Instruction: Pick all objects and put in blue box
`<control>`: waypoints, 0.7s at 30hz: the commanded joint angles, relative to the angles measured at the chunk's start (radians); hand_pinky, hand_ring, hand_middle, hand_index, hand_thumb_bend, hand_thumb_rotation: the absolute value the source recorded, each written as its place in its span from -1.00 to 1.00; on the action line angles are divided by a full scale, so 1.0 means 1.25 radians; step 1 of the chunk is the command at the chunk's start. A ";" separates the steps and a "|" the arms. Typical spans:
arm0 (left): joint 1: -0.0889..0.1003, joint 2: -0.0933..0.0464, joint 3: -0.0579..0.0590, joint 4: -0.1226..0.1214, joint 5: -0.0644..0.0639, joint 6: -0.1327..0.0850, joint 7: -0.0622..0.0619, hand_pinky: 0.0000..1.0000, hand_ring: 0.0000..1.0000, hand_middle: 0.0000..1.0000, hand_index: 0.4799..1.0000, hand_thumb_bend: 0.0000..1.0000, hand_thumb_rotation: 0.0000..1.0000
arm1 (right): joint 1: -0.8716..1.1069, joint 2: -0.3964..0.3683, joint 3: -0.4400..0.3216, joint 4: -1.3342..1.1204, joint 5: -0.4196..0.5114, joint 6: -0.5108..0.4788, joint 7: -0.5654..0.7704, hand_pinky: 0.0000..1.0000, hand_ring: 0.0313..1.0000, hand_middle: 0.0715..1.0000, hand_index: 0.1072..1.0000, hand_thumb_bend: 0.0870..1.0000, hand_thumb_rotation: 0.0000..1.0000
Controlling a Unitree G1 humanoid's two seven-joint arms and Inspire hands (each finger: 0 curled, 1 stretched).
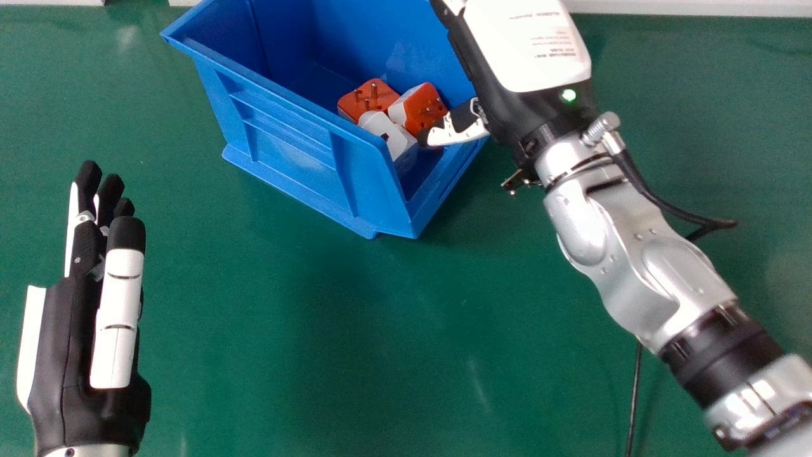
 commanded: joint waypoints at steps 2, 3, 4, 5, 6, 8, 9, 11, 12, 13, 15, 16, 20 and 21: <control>0.009 -0.002 -0.003 -0.003 0.003 -0.026 0.000 1.00 1.00 1.00 1.00 0.28 0.99 | 0.057 -0.016 -0.044 -0.108 0.007 -0.002 0.005 0.39 0.77 0.85 0.73 0.41 -1.00; 0.012 -0.003 -0.004 -0.003 0.003 -0.028 -0.001 1.00 1.00 1.00 1.00 0.28 0.99 | 0.080 -0.016 -0.054 -0.137 0.010 0.000 0.008 0.39 0.77 0.85 0.73 0.41 -1.00; 0.015 -0.005 -0.006 -0.003 0.003 -0.030 -0.001 1.00 1.00 1.00 1.00 0.27 0.99 | 0.105 -0.016 -0.063 -0.167 0.012 0.001 0.010 0.38 0.76 0.85 0.73 0.40 -1.00; 0.018 -0.007 -0.007 -0.003 0.001 -0.032 -0.002 1.00 1.00 1.00 1.00 0.27 0.99 | 0.137 -0.017 -0.073 -0.204 0.012 0.006 0.015 0.38 0.76 0.85 0.73 0.40 -1.00; 0.021 -0.008 -0.008 -0.004 0.001 -0.032 -0.001 1.00 1.00 1.00 1.00 0.27 0.99 | 0.169 -0.017 -0.083 -0.241 0.016 0.012 0.027 0.38 0.76 0.85 0.73 0.37 -1.00; 0.029 -0.012 -0.012 -0.008 0.007 -0.035 0.004 1.00 1.00 1.00 1.00 0.26 0.99 | 0.237 -0.013 -0.106 -0.316 0.026 0.022 0.043 0.39 0.76 0.87 0.74 0.32 -1.00; 0.034 -0.015 -0.015 -0.011 0.007 -0.037 0.006 1.00 1.00 1.00 1.00 0.25 0.99 | 0.274 -0.010 -0.118 -0.354 0.033 0.022 0.046 0.40 0.77 0.88 0.76 0.27 -1.00; 0.043 -0.018 -0.019 -0.013 0.005 -0.040 0.007 1.00 1.00 1.00 1.00 0.25 0.99 | 0.350 -0.003 -0.143 -0.422 0.057 0.011 0.046 0.42 0.78 0.90 0.78 0.18 -0.98; 0.047 -0.018 -0.019 -0.013 0.006 -0.041 0.007 1.00 1.00 1.00 1.00 0.25 0.98 | 0.388 0.002 -0.154 -0.455 0.066 0.009 0.046 0.43 0.79 0.90 0.79 0.13 -0.96; 0.049 -0.017 -0.018 -0.010 0.008 -0.042 0.008 1.00 1.00 1.00 1.00 0.25 0.98 | 0.427 0.005 -0.164 -0.483 0.075 0.001 0.043 0.43 0.79 0.90 0.79 0.13 -0.96; 0.056 -0.018 -0.018 -0.006 0.011 -0.043 0.008 1.00 1.00 1.00 1.00 0.24 0.98 | 0.500 0.007 -0.181 -0.526 0.089 -0.023 0.034 0.43 0.79 0.91 0.79 0.09 -0.94; 0.060 -0.018 -0.018 -0.005 0.014 -0.043 0.010 1.00 1.00 1.00 1.00 0.24 0.98 | 0.535 0.009 -0.189 -0.544 0.097 -0.033 0.032 0.43 0.80 0.91 0.79 0.04 -0.90; 0.064 -0.020 -0.019 -0.008 0.026 -0.035 0.020 1.00 1.00 1.00 1.00 0.24 0.99 | 0.664 0.046 -0.213 -0.617 0.192 -0.035 0.073 0.43 0.79 0.90 0.79 -0.03 -0.83; 0.064 -0.018 -0.019 -0.009 0.026 -0.034 0.019 1.00 1.00 1.00 1.00 0.24 0.98 | 0.690 0.053 -0.217 -0.627 0.216 -0.042 0.081 0.44 0.80 0.90 0.79 -0.10 -0.71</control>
